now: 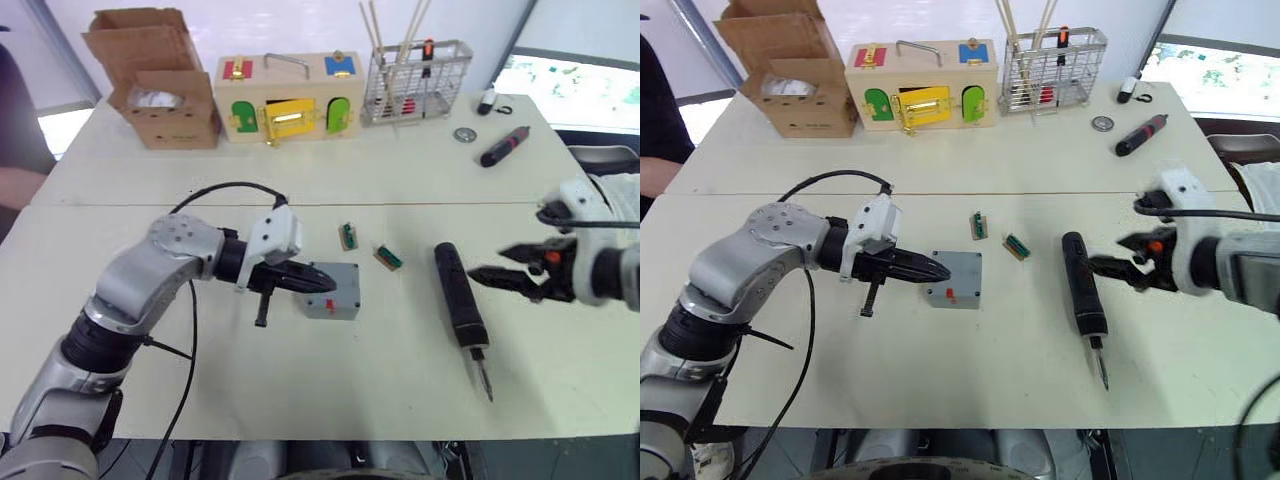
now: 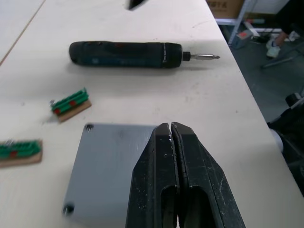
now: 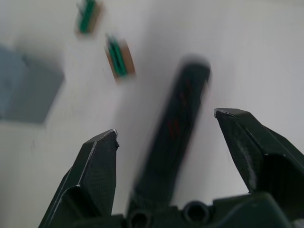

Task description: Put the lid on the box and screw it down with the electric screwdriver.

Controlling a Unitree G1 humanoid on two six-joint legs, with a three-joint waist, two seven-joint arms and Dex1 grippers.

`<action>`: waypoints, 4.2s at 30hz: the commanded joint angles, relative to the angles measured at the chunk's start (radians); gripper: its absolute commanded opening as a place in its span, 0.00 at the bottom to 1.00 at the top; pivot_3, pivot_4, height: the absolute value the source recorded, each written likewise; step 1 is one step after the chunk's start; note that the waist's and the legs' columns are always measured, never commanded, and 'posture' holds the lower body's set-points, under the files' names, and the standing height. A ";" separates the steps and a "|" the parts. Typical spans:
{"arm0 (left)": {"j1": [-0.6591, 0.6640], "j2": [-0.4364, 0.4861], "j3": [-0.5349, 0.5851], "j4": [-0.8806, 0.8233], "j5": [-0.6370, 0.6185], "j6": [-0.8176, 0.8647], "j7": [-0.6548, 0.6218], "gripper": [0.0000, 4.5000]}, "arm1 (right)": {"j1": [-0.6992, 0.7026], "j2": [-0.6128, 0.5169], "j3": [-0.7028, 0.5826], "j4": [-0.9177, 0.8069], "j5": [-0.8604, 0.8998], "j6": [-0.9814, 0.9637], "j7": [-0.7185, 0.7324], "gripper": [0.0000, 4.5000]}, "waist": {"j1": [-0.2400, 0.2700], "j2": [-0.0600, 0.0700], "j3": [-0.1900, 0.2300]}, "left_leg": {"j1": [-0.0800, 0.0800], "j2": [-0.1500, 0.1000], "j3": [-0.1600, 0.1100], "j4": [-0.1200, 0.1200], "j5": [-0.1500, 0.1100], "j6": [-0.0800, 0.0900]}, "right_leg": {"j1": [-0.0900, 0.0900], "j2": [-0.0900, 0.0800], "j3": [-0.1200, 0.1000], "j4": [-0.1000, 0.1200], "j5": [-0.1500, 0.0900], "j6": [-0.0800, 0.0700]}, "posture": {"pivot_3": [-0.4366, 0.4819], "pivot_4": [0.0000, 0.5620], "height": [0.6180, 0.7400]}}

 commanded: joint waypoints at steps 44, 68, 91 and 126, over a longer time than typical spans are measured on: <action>0.203 -0.063 0.027 -0.224 -0.053 0.125 0.306 0.00 | -0.164 0.133 0.578 0.396 0.377 0.007 -0.633 0.39 | 0.006 -0.021 -0.010 | 0.003 0.001 -0.003 0.004 0.000 0.000 | 0.005 0.001 -0.001 0.001 0.000 0.000 | 0.48 0.27 1.00; 0.188 -0.042 0.041 -0.114 -0.003 0.064 0.246 0.00 | -0.249 0.167 0.365 0.605 0.549 -0.026 -0.599 0.39 | 0.012 -0.019 -0.009 | 0.007 0.001 -0.006 0.003 -0.002 0.002 | 0.017 0.000 -0.006 -0.014 0.001 -0.002 | 0.48 0.27 1.00; -0.029 0.030 0.160 0.144 -0.058 0.112 0.096 0.00 | -0.221 0.579 0.385 -0.225 -0.138 -1.073 -0.491 0.39 | 0.003 0.004 0.005 | -0.015 0.001 -0.003 0.005 0.004 -0.007 | -0.015 0.002 -0.003 0.003 0.001 0.000 | 0.48 0.27 1.00; 0.111 -0.038 -0.059 0.104 0.214 -0.106 0.134 0.00 | 0.088 0.824 0.512 -0.181 -0.655 -1.240 -0.216 0.39 | 0.003 0.003 0.005 | -0.013 0.000 -0.003 0.006 0.006 -0.011 | -0.014 0.001 -0.003 0.007 0.001 0.000 | 0.48 0.27 1.00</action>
